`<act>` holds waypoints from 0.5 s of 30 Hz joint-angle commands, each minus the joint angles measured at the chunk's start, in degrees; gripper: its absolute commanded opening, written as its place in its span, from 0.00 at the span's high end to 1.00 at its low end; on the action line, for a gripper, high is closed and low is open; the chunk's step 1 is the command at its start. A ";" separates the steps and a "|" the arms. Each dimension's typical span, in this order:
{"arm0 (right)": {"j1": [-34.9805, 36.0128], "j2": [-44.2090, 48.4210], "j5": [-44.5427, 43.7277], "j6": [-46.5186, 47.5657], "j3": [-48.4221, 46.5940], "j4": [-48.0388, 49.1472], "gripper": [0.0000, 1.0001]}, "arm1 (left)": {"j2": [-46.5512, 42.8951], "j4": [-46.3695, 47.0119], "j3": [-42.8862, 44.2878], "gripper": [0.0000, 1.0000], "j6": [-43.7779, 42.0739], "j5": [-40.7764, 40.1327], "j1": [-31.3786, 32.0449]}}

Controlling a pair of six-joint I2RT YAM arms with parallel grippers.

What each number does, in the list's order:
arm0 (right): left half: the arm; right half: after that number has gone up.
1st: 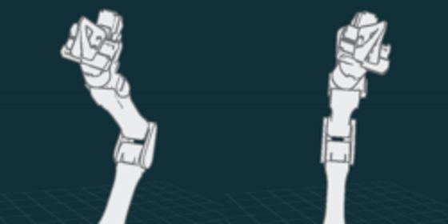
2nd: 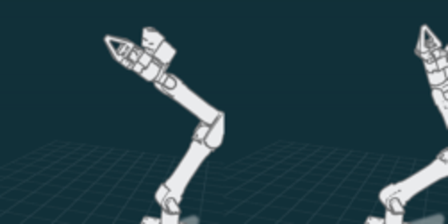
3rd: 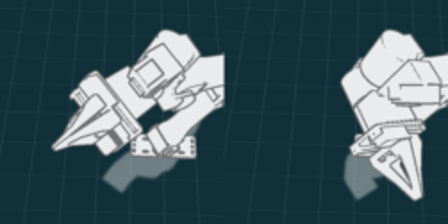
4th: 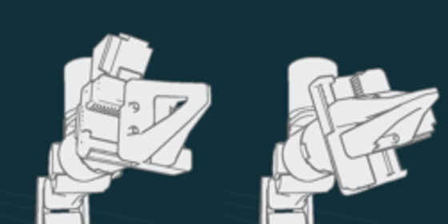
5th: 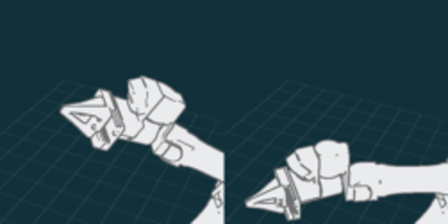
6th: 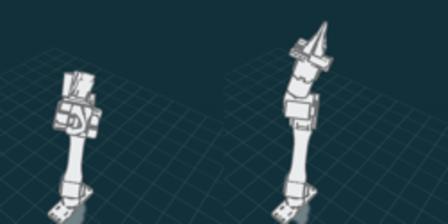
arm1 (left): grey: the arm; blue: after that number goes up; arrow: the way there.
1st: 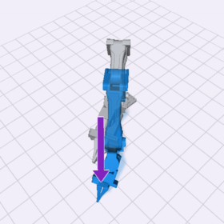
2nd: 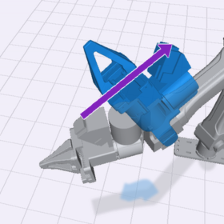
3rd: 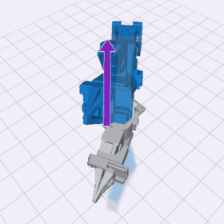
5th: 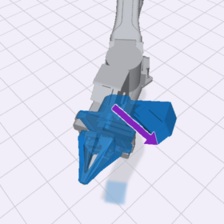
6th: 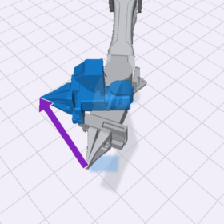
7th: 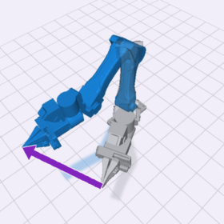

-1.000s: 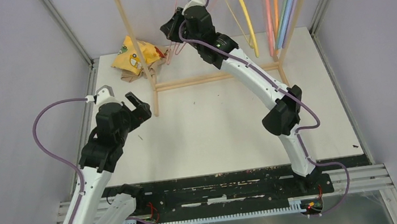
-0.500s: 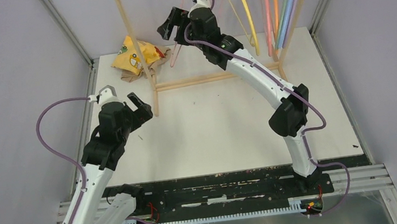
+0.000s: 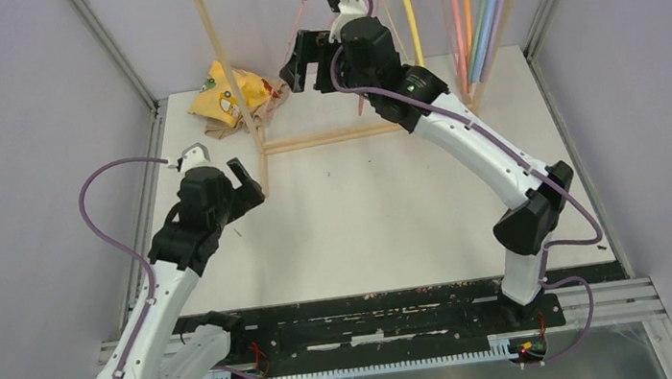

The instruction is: Organize the hangers

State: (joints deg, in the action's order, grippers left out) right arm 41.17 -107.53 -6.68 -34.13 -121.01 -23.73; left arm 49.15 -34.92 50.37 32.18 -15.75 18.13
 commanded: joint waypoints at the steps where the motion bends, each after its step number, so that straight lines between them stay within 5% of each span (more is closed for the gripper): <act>1: 1.41 8.78 -0.71 7.92 6.84 -3.24 0.00 | 1.96 1.80 -1.68 0.01 -3.49 1.31 0.23; 15: 6.65 22.29 -5.97 18.76 31.45 -13.52 0.00 | 10.04 4.53 -2.85 0.01 -7.28 2.32 0.24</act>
State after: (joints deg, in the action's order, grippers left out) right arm 47.24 -88.42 -10.85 -18.28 -94.61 -35.59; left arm 57.56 -33.56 47.07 28.10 -14.44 18.13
